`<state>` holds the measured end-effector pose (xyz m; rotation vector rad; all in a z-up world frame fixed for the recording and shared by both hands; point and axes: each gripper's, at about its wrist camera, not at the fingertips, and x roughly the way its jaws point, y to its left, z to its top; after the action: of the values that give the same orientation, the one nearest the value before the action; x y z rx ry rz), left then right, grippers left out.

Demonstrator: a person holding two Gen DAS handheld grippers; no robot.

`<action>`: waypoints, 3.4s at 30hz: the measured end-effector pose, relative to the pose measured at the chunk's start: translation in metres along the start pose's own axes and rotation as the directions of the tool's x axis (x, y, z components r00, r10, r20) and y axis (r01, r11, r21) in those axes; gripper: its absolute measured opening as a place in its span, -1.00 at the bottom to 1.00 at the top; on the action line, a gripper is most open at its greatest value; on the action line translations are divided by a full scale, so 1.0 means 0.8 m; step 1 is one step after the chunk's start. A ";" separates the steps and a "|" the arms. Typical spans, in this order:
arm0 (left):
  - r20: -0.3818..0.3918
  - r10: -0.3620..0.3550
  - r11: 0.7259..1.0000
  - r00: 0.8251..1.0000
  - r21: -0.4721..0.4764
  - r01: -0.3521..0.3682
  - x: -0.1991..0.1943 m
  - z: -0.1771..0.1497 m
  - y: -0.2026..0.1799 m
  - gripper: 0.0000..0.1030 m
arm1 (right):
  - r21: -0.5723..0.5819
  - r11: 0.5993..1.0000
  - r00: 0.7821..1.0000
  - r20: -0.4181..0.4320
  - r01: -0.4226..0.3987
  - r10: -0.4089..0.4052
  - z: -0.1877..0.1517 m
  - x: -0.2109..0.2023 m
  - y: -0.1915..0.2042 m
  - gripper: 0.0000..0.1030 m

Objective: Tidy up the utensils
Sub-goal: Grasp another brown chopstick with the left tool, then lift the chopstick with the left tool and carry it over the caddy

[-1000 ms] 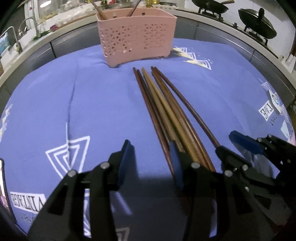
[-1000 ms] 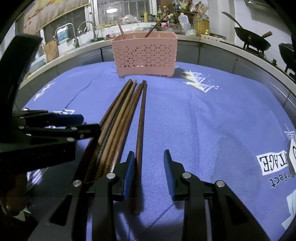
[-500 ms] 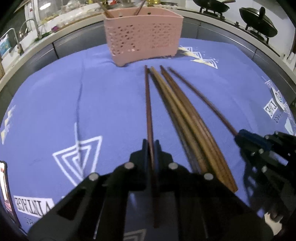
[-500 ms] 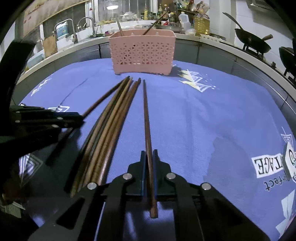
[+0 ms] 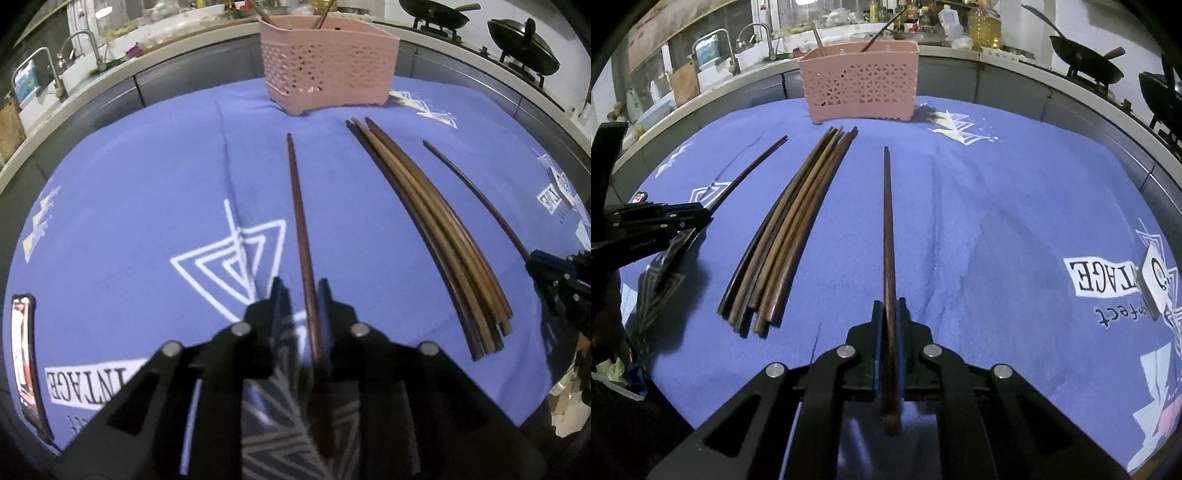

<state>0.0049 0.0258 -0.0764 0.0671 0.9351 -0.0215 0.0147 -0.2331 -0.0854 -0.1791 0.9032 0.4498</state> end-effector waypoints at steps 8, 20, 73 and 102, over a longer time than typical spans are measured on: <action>0.008 0.007 1.000 1.000 0.019 -0.007 0.013 0.020 0.001 -0.42 | 0.035 0.998 0.998 -0.035 -0.051 0.052 0.040 0.027 -0.011 -0.85; 0.016 0.000 0.998 1.000 0.059 -0.001 0.039 0.061 -0.007 -0.42 | -0.017 0.998 0.997 -0.043 -0.059 0.059 0.110 0.071 -0.002 -0.85; 0.548 -0.197 0.977 0.813 0.043 0.208 -0.185 0.098 0.036 -0.91 | 0.021 0.996 0.760 0.648 -0.090 0.055 0.127 -0.153 0.017 -0.91; 0.612 -0.208 0.974 0.763 0.058 0.219 -0.215 0.173 0.035 -0.91 | -0.040 0.995 0.716 0.692 -0.090 0.093 0.211 -0.171 0.030 -0.91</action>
<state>0.0154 0.0423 0.1453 -0.0641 0.2750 -0.2376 0.0517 -0.1963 0.1266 0.0424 0.1585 0.5579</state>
